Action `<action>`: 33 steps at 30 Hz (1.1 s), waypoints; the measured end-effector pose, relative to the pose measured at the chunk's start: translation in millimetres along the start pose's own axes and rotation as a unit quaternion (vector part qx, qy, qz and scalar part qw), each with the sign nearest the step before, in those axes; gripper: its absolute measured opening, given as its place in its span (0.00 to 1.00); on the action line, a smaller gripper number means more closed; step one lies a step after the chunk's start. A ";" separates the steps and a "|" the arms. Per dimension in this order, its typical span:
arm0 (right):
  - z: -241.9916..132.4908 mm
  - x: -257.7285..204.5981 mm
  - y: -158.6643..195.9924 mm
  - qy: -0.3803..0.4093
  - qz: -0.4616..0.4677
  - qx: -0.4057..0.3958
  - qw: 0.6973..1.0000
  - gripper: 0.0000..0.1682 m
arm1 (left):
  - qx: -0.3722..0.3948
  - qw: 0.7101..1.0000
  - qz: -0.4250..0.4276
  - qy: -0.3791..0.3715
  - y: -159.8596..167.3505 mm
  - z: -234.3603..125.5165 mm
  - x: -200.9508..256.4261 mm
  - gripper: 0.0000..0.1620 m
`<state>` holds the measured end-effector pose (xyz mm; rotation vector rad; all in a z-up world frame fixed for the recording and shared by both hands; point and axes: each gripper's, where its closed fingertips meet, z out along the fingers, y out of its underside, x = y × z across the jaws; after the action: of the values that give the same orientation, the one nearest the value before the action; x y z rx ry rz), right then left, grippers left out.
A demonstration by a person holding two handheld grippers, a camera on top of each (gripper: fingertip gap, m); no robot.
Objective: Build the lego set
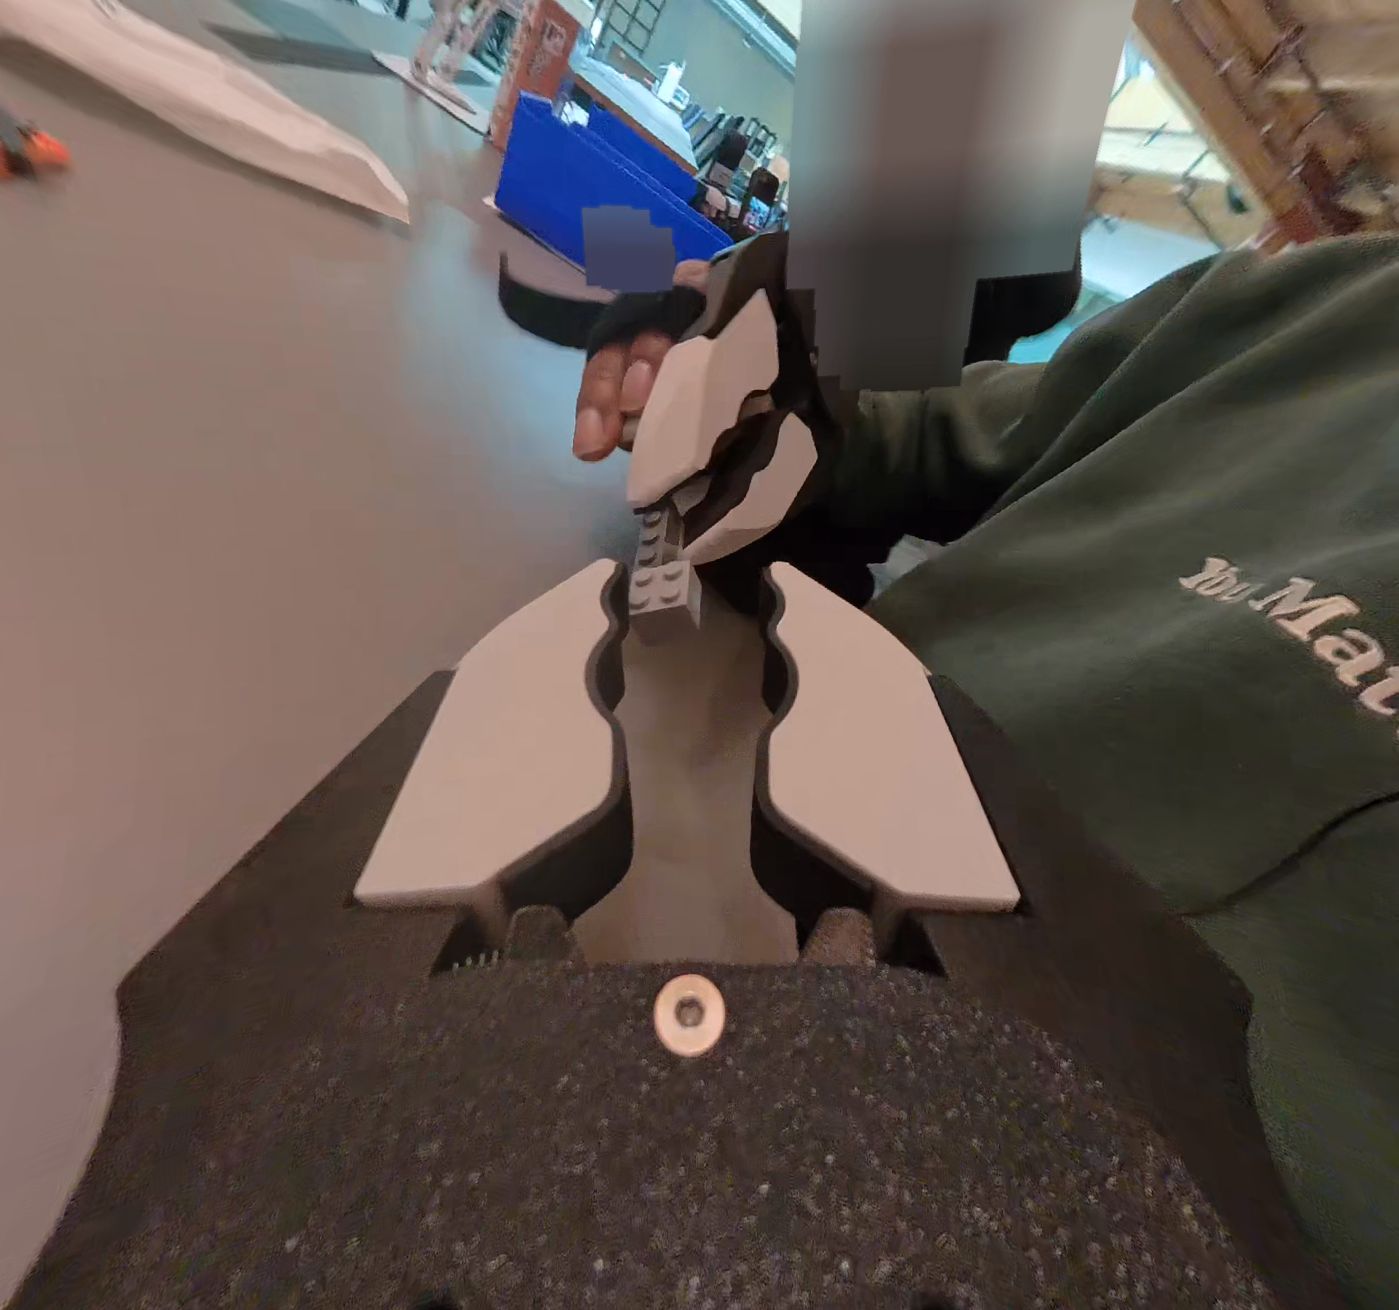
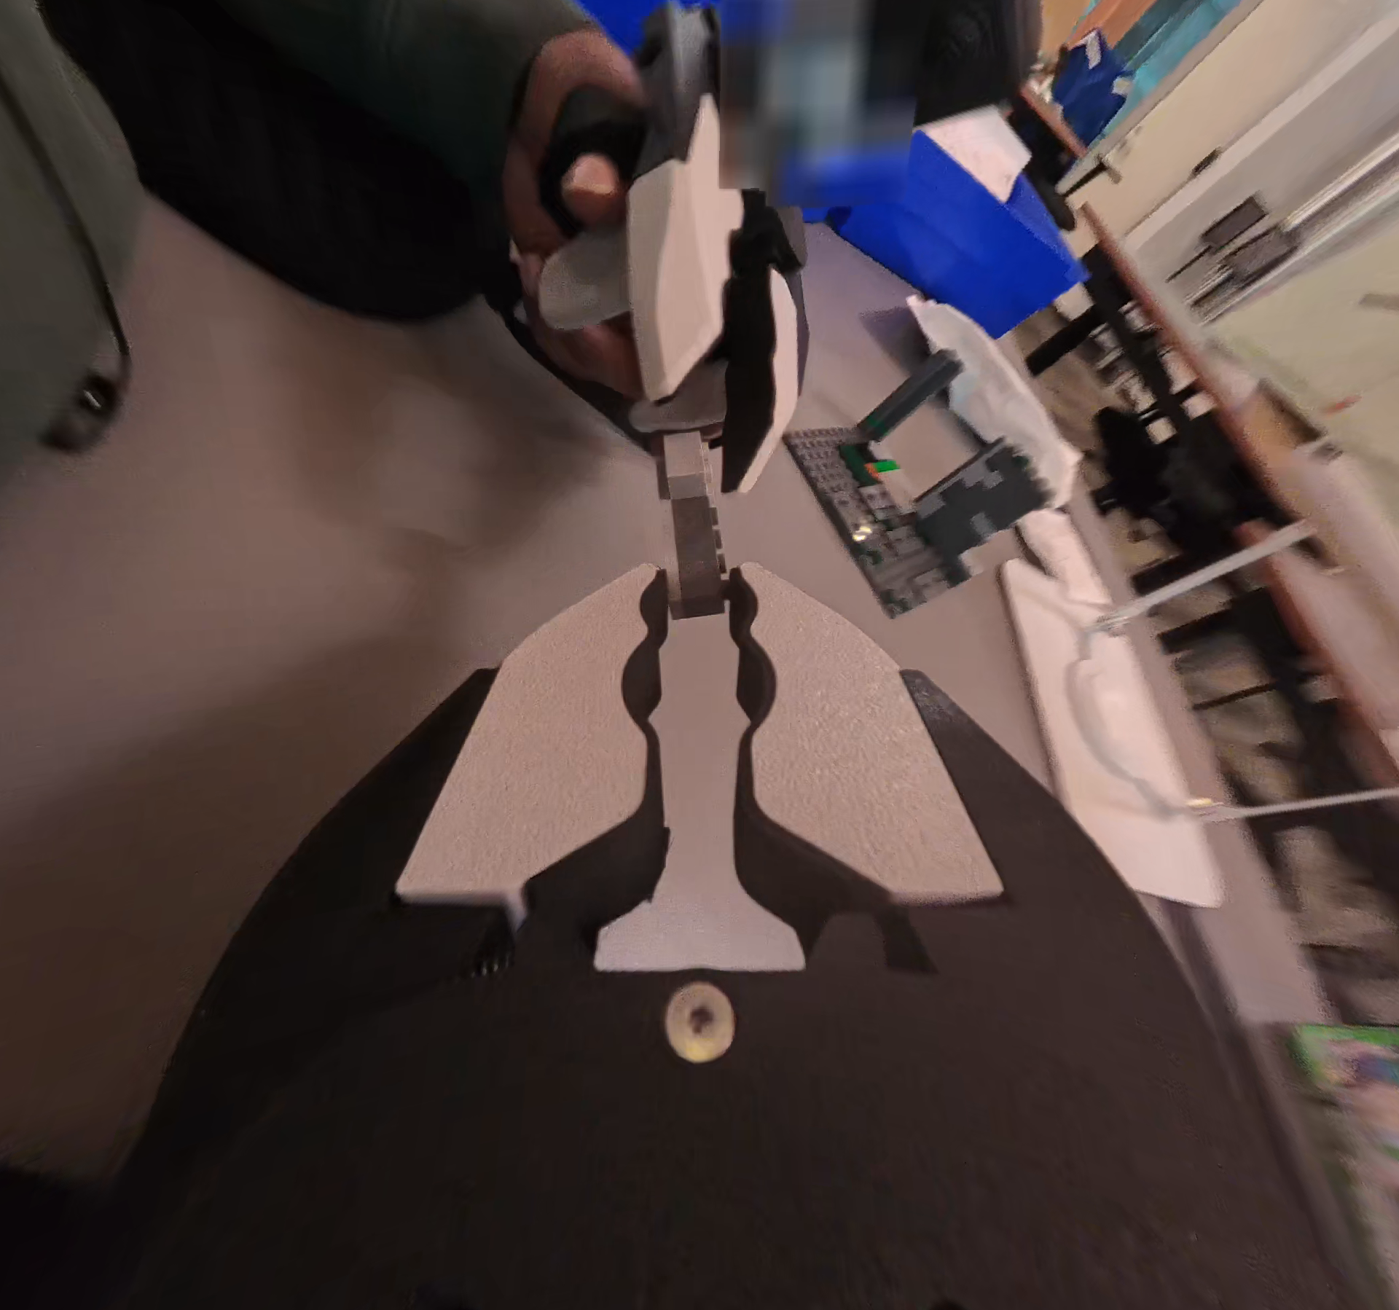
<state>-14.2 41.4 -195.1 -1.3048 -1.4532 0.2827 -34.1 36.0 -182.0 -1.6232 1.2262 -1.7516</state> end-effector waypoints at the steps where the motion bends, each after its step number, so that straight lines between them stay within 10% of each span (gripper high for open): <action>1: 0.5 -0.3 -0.8 0.009 -0.034 -0.005 0.999 0.09 | -0.005 1.000 -0.013 0.003 2.2 1.3 -1.3 0.20; 13: 0.1 -0.7 -12.1 0.040 -0.096 0.006 0.995 0.09 | -0.037 0.998 0.039 -0.011 9.2 6.7 -0.2 0.12; 25: -0.1 -5.5 1.0 -0.142 0.261 -0.023 0.955 0.19 | -0.099 0.976 0.181 -0.070 10.2 11.9 -11.7 0.11; 33: 7.4 -13.0 5.8 -0.204 0.287 -0.075 0.933 0.08 | -0.132 0.963 0.221 -0.079 17.0 18.0 -16.2 0.11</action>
<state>-19.8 36.5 -209.3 -1.8666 -1.4131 0.8875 -17.7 35.3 -206.6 -1.4459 1.6443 -1.2043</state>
